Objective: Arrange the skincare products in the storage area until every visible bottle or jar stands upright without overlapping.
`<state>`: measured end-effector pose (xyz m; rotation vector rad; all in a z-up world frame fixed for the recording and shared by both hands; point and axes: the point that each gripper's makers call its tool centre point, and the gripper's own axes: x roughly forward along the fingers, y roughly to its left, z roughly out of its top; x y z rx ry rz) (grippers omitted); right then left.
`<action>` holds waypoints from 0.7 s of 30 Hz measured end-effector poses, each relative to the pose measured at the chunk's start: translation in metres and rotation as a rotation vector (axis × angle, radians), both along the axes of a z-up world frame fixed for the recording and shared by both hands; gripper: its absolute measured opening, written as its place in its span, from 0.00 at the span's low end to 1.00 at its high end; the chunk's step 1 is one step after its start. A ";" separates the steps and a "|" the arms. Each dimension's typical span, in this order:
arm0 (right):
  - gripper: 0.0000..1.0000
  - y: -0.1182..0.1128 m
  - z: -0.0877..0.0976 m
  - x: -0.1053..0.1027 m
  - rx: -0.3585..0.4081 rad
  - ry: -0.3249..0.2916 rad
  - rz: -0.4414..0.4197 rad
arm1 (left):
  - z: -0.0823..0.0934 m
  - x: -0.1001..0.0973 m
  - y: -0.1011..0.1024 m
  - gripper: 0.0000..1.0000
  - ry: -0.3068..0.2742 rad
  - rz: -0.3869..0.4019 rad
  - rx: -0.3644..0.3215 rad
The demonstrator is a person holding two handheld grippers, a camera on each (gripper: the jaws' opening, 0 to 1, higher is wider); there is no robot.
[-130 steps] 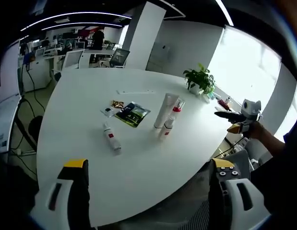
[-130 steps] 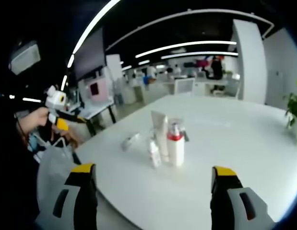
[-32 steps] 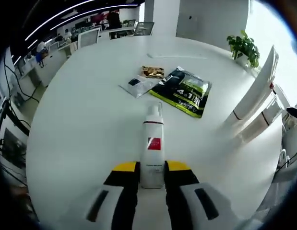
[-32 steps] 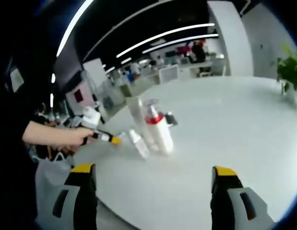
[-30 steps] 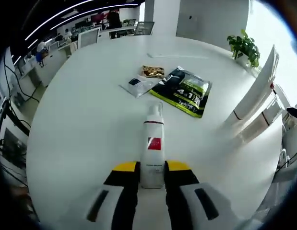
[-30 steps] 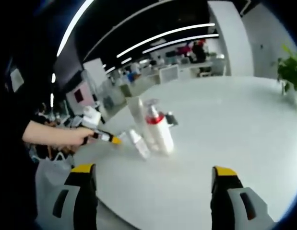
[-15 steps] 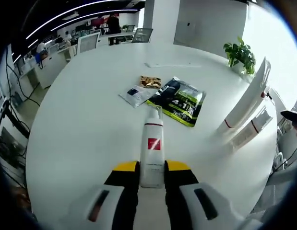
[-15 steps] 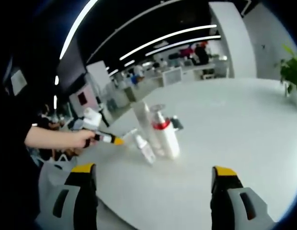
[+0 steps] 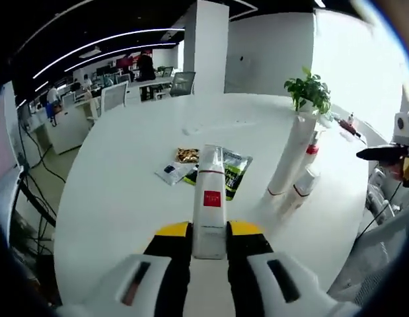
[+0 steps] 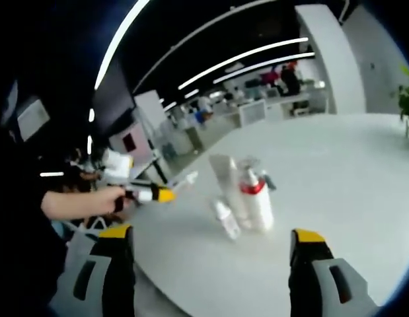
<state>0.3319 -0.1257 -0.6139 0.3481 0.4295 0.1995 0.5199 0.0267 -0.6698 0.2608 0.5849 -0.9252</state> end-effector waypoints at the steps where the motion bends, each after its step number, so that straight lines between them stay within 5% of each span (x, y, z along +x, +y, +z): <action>1: 0.96 0.003 0.003 0.001 0.002 -0.008 0.007 | 0.006 -0.005 -0.002 0.19 -0.012 -0.009 -0.011; 21: 0.91 0.035 0.034 0.011 0.074 -0.093 0.076 | 0.092 -0.057 -0.013 0.19 -0.143 -0.065 -0.163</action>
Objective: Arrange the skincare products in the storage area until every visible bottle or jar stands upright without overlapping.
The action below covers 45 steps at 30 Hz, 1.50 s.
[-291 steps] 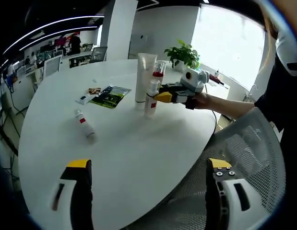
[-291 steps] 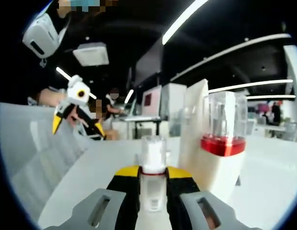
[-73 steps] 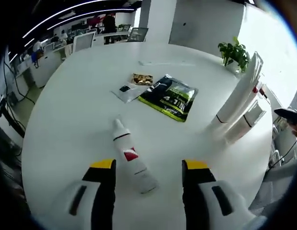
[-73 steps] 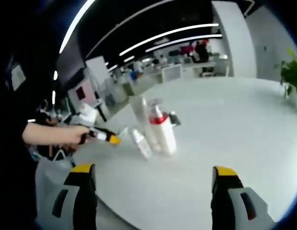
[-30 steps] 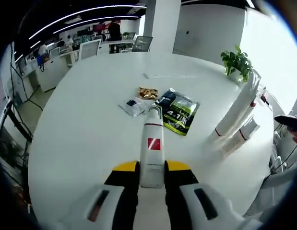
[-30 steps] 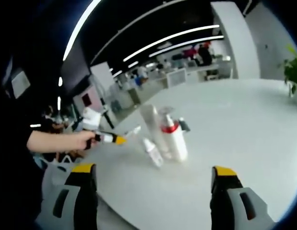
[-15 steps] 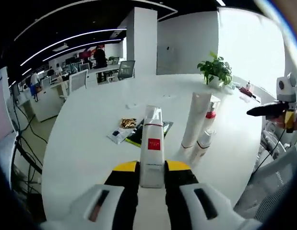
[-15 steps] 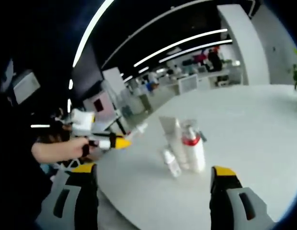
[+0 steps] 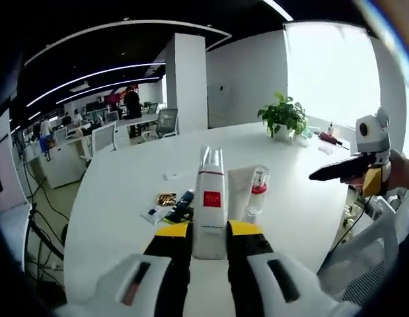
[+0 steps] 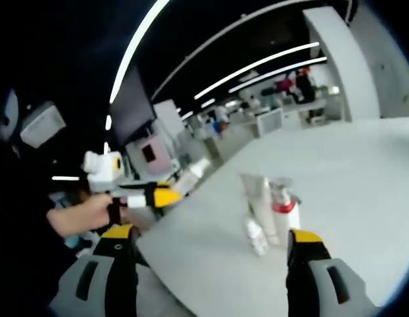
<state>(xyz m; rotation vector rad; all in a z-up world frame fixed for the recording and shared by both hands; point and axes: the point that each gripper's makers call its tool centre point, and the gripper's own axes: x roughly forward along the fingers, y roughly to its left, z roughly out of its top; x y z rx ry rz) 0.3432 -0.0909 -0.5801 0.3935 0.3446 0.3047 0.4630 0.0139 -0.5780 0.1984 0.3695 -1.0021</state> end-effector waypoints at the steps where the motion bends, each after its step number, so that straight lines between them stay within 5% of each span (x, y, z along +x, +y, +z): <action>1: 0.91 0.002 0.002 0.001 0.011 -0.008 0.002 | 0.003 -0.003 0.001 0.19 -0.007 0.000 -0.003; 12: 0.82 0.049 0.050 0.016 0.164 -0.094 0.107 | 0.042 -0.043 0.004 0.20 -0.085 -0.050 -0.069; 17: 0.73 0.068 0.058 0.024 0.133 -0.080 0.165 | 0.057 -0.062 -0.004 0.20 -0.114 -0.118 -0.108; 21: 0.71 0.078 0.074 0.028 0.210 -0.119 0.178 | 0.061 -0.070 -0.005 0.20 -0.126 -0.127 -0.115; 28: 0.53 0.079 0.078 0.032 0.204 -0.117 0.177 | 0.068 -0.081 -0.007 0.20 -0.137 -0.137 -0.130; 31: 0.50 0.083 0.086 0.032 0.264 -0.130 0.190 | 0.069 -0.085 -0.009 0.20 -0.147 -0.143 -0.127; 45: 0.31 0.081 0.094 0.037 0.304 -0.142 0.169 | 0.076 -0.089 -0.009 0.20 -0.158 -0.141 -0.139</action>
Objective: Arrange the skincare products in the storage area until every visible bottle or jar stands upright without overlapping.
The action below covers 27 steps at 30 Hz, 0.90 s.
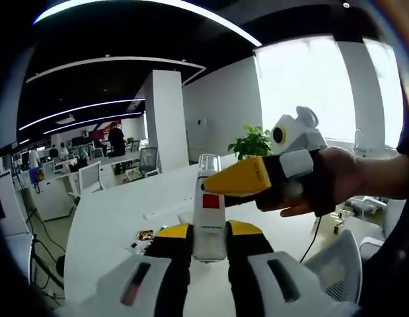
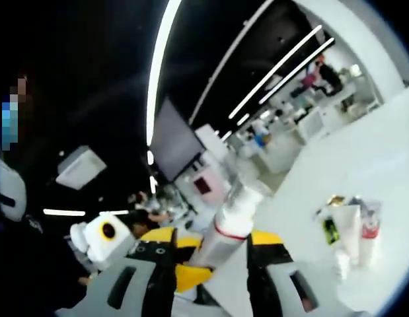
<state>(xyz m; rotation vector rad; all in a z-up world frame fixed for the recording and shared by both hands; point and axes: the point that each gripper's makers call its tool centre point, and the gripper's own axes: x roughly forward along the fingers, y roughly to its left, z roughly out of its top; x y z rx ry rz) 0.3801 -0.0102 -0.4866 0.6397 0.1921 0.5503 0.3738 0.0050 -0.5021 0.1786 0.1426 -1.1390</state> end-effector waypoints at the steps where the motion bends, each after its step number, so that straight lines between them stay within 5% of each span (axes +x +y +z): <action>1: 0.29 -0.001 0.000 0.000 0.003 0.000 -0.003 | 0.001 0.000 0.000 0.20 -0.001 0.000 -0.001; 10: 0.18 -0.007 0.002 -0.003 -0.004 -0.014 -0.017 | 0.003 -0.006 -0.003 0.20 0.002 -0.012 -0.007; 21: 0.16 -0.008 -0.001 -0.009 -0.093 -0.037 -0.012 | -0.004 -0.011 -0.008 0.20 0.029 -0.029 0.017; 27: 0.15 -0.003 0.001 -0.015 -0.186 -0.103 0.015 | -0.014 -0.015 -0.010 0.22 0.074 -0.052 0.038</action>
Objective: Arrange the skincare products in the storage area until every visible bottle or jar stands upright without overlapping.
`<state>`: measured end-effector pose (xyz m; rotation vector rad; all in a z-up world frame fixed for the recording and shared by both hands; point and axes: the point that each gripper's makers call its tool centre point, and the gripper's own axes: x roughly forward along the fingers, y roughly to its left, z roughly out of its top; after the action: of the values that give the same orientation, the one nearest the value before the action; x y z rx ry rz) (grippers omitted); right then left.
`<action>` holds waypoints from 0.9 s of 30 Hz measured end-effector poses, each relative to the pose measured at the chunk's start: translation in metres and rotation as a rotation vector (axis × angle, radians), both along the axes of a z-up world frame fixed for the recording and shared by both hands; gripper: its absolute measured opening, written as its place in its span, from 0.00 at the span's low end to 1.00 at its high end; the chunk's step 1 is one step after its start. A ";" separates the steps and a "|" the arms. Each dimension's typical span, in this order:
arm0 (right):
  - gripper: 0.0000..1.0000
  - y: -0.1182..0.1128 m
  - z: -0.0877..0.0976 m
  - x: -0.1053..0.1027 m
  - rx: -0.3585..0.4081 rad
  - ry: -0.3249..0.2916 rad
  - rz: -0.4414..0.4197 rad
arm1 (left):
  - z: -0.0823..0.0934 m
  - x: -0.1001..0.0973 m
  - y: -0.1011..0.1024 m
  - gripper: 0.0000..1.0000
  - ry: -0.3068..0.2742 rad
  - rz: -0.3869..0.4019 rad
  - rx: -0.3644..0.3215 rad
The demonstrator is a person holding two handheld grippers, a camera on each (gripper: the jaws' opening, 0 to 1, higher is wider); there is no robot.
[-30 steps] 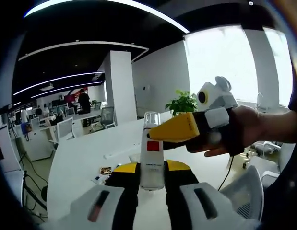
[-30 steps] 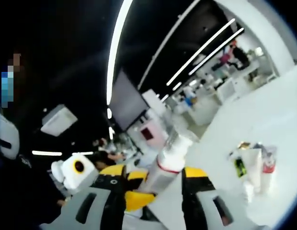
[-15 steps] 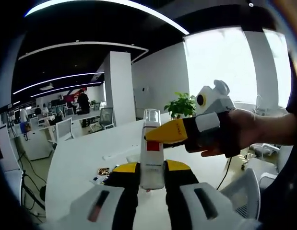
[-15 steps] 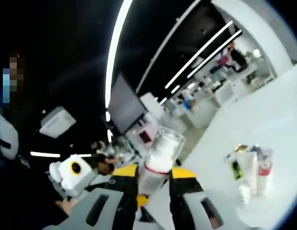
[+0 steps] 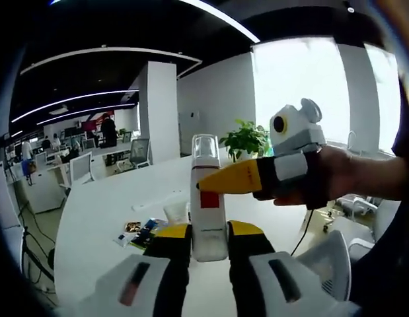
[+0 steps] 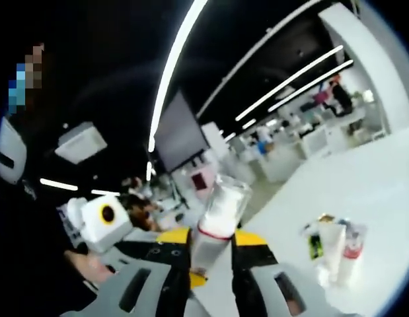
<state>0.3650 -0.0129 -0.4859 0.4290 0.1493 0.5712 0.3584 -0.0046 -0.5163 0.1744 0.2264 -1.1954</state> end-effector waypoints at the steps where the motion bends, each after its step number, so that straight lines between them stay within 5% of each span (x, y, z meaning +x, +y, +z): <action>1: 0.15 0.001 0.000 0.000 -0.012 -0.008 0.001 | -0.001 0.000 0.000 0.22 -0.001 0.000 0.003; 19: 0.15 0.010 -0.001 -0.011 -0.147 -0.100 0.054 | -0.018 -0.013 0.001 0.24 0.098 -0.062 0.059; 27: 0.15 0.006 -0.001 -0.012 -0.263 -0.132 0.089 | -0.032 -0.022 0.006 0.40 0.209 -0.142 0.104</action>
<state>0.3531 -0.0069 -0.4870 0.1292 0.1155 0.6561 0.3365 0.0017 -0.5484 0.1583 0.4666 -1.3448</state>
